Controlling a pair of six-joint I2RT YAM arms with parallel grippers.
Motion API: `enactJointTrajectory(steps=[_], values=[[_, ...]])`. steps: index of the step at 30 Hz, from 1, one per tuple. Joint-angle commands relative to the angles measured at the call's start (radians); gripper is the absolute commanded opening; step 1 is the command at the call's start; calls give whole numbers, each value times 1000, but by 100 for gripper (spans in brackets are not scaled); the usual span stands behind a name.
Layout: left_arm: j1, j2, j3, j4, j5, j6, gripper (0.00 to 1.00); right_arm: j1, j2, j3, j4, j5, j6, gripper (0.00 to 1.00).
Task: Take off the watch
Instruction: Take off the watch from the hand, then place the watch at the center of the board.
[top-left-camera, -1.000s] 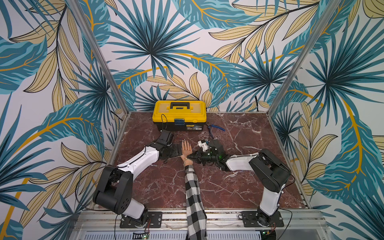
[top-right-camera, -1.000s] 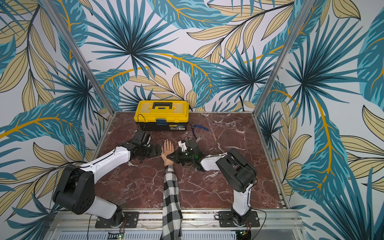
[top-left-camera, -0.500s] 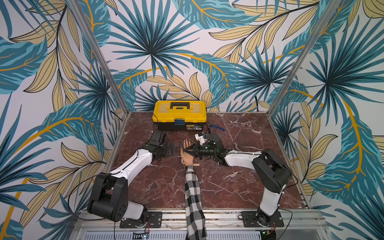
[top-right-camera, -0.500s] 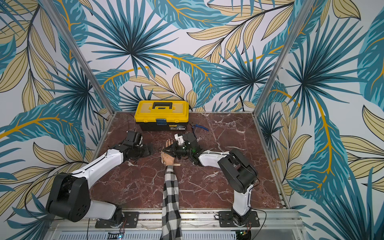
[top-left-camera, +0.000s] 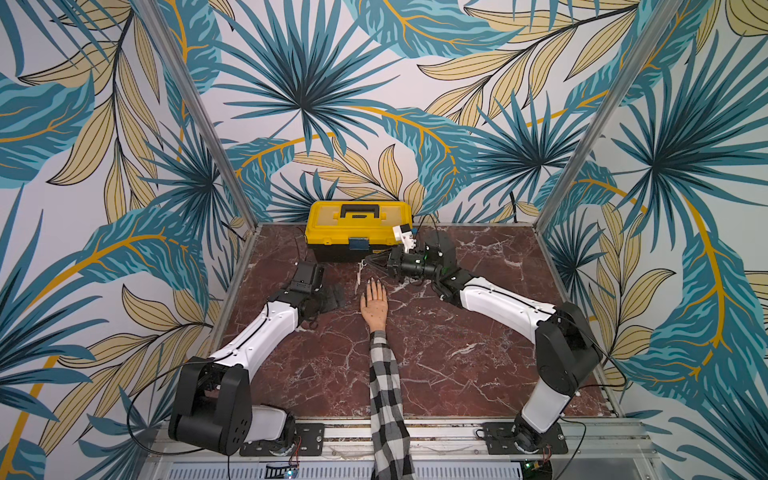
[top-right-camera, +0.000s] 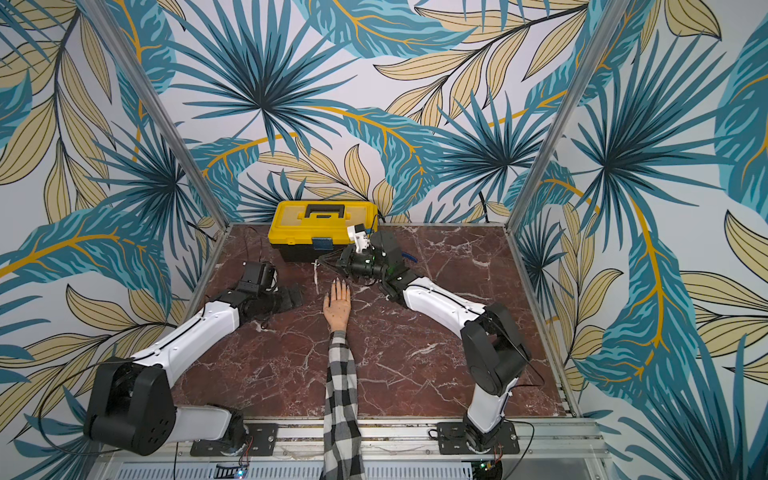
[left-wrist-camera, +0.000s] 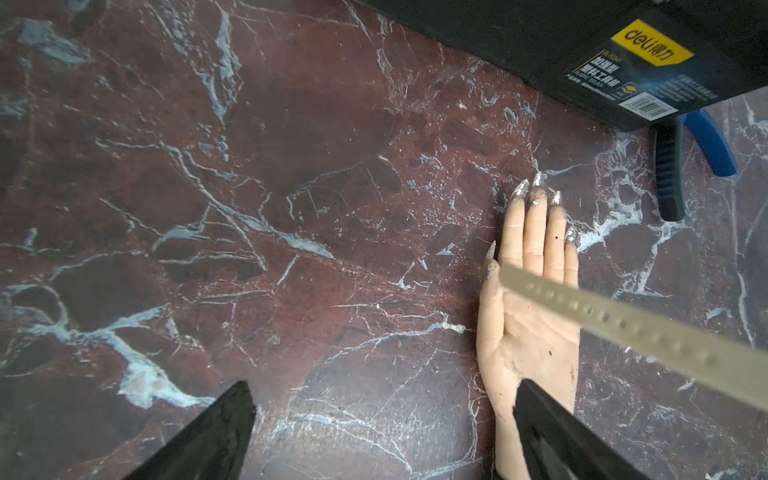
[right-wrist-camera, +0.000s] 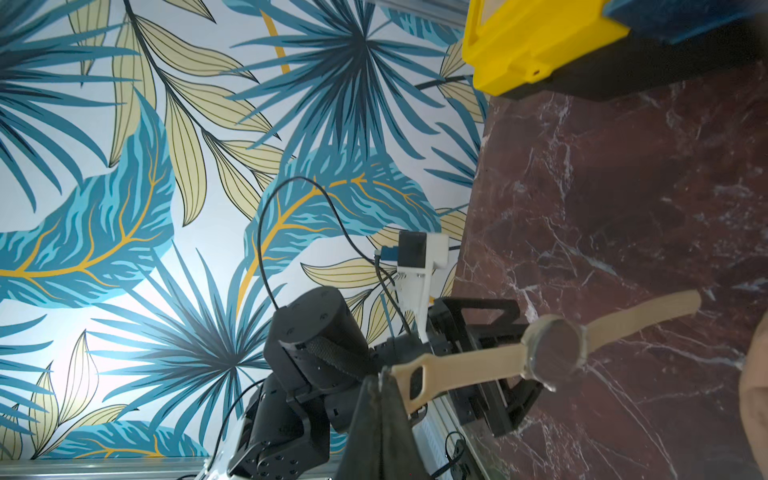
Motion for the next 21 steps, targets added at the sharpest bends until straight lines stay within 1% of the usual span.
enactJointTrajectory(steps=[1,5,10,16,21], values=[[7,-28,-17,3,-10,13,99,-48,-29,24,-65,1,-33,0],[8,-33,-25,3,-2,14,99,-112,-66,-5,-99,4,-61,0],[7,-27,-31,2,19,14,100,-191,-115,-137,-79,14,-82,0],[7,-12,-24,3,46,11,99,-284,-169,-393,19,20,-88,0],[7,-5,-20,3,64,5,99,-370,-261,-610,44,26,-107,0]])
